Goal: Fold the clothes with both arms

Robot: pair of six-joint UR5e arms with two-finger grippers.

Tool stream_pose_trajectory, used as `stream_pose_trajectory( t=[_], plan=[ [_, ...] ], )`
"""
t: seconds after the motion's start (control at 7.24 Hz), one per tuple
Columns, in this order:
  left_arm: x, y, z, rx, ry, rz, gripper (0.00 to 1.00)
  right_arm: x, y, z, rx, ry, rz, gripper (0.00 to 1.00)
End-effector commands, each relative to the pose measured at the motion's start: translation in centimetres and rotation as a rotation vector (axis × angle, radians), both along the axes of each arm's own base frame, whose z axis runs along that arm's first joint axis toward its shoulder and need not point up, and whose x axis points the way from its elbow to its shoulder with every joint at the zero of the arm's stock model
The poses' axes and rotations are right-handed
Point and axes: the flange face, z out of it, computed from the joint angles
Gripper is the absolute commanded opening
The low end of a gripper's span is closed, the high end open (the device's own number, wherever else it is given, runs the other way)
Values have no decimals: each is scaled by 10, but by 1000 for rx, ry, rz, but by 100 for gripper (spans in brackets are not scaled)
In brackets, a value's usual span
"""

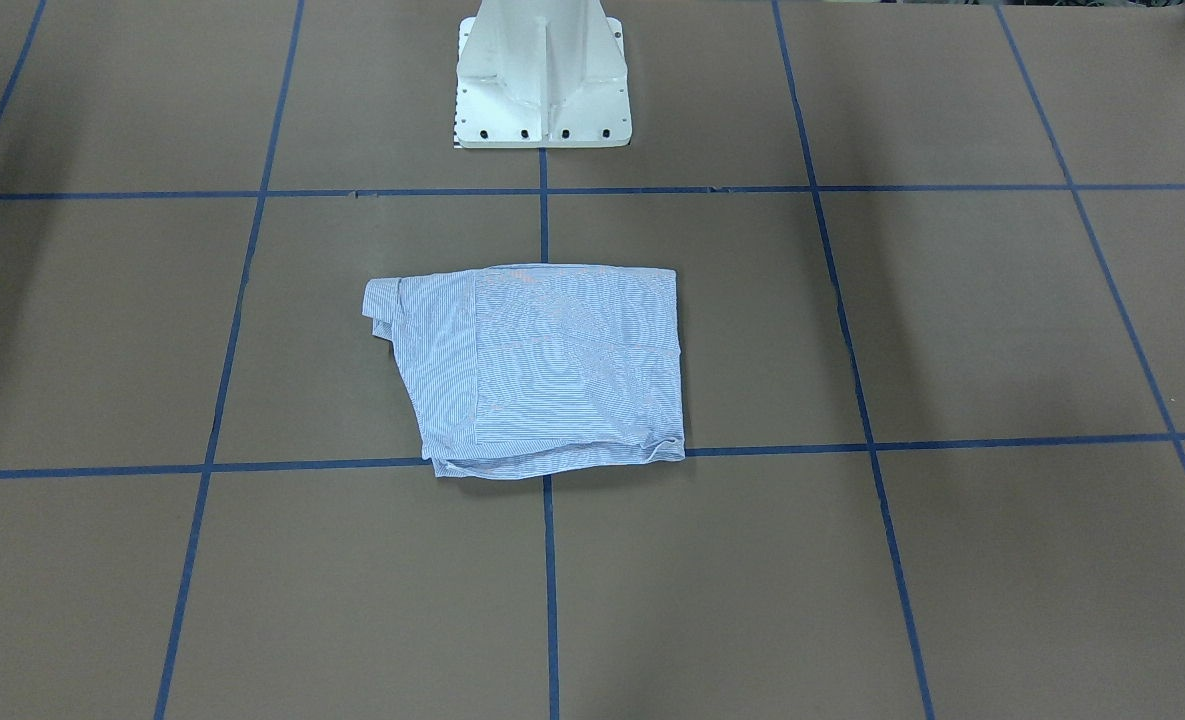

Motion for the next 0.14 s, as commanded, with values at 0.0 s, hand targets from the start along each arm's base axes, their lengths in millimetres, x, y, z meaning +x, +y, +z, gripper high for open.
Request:
stream_pose_trajectory(
  t=[0.0],
  plan=[
    [0,0,0,-1,0,-1,100,0,2,2,-8,-2,1,100]
  ],
)
